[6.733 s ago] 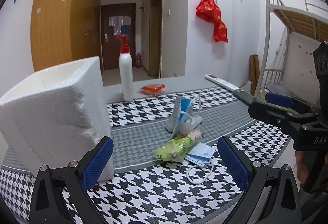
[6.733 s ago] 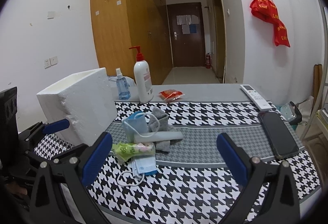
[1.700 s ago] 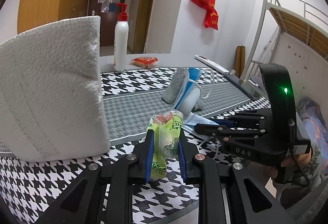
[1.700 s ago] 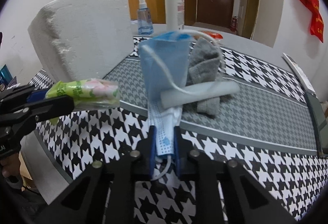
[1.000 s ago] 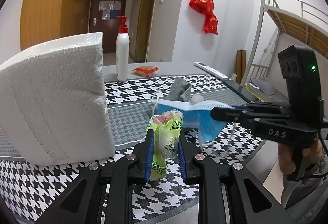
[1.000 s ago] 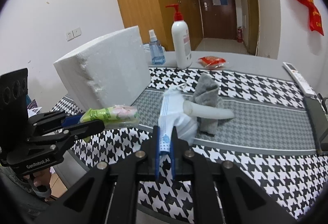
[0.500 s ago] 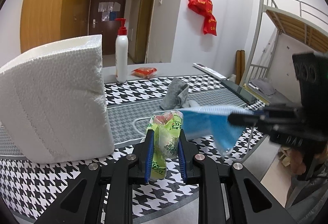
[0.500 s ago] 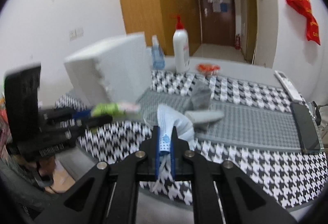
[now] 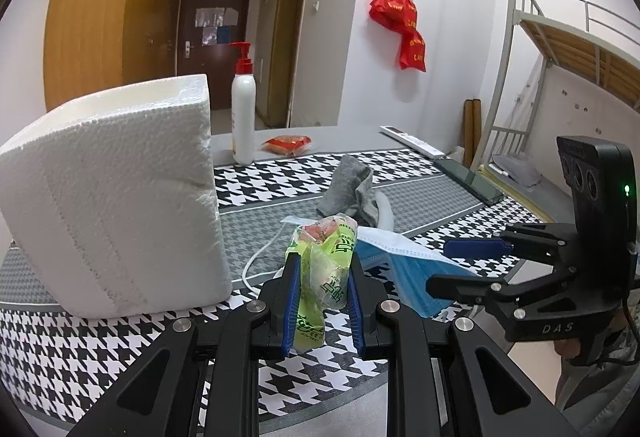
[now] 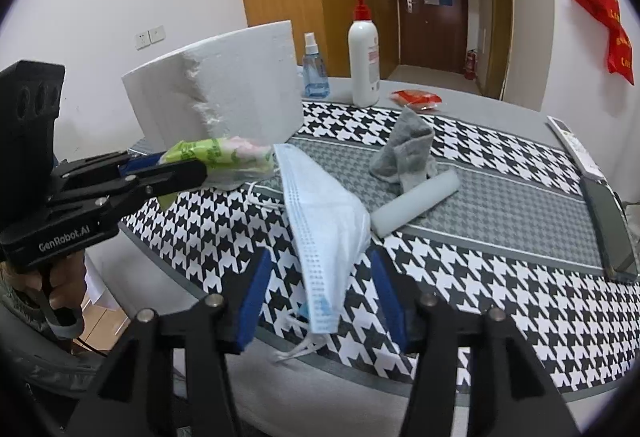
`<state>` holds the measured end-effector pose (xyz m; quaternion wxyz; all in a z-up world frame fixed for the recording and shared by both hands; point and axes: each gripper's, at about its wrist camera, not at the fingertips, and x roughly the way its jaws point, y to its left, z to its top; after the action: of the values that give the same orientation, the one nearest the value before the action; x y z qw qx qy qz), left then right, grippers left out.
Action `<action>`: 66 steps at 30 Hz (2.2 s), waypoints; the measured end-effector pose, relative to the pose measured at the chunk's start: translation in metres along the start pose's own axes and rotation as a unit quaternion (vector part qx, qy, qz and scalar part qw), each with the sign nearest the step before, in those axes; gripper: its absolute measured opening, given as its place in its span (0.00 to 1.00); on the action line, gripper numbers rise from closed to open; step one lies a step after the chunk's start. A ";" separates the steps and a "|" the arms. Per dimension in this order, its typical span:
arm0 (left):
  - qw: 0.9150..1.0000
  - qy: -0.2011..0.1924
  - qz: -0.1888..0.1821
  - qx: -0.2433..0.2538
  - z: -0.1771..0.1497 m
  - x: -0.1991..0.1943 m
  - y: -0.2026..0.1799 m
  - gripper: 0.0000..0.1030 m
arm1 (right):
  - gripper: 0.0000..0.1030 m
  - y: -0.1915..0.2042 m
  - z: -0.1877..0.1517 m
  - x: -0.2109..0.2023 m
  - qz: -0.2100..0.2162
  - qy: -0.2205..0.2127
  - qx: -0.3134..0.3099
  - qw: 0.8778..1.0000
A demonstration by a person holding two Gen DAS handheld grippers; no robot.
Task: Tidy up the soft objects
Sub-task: 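Lift the blue mask off the table with the right gripper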
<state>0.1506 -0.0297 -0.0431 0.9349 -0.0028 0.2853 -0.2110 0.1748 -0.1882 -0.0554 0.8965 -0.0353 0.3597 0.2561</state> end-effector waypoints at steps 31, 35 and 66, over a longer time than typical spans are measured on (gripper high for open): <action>1.000 0.008 -0.007 -0.011 -0.002 0.012 0.010 0.22 | 0.13 -0.033 0.015 0.043 -0.021 0.030 0.064 0.997; 1.000 0.007 -0.004 -0.011 -0.002 0.012 0.011 0.22 | 0.51 -0.036 0.016 0.029 -0.033 0.015 0.062 0.997; 1.000 -0.001 -0.006 -0.008 -0.005 -0.003 0.007 0.22 | 0.52 -0.025 0.009 0.003 0.052 0.023 0.053 0.997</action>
<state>0.1486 -0.0214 -0.0464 0.9338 -0.0121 0.2861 -0.2143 0.1949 -0.2066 -0.0540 0.8740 0.0251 0.3951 0.2818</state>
